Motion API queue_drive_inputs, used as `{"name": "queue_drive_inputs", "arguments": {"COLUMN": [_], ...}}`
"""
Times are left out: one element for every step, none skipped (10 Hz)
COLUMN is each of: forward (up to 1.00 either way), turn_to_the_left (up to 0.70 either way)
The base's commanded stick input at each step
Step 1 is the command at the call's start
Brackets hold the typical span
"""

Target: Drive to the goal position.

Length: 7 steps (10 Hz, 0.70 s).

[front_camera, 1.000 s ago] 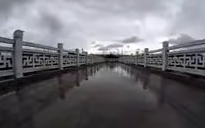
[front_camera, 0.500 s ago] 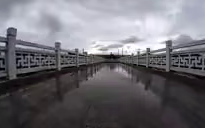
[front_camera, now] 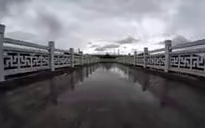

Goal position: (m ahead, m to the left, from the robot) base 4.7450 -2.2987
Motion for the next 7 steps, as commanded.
{"name": "queue_drive_inputs", "arguments": {"forward": [0.45,0.45,0.45,0.45,0.45,0.45,0.45], "turn_to_the_left": [0.0,0.0,0.0,0.0,0.0,0.0,0.0]}}
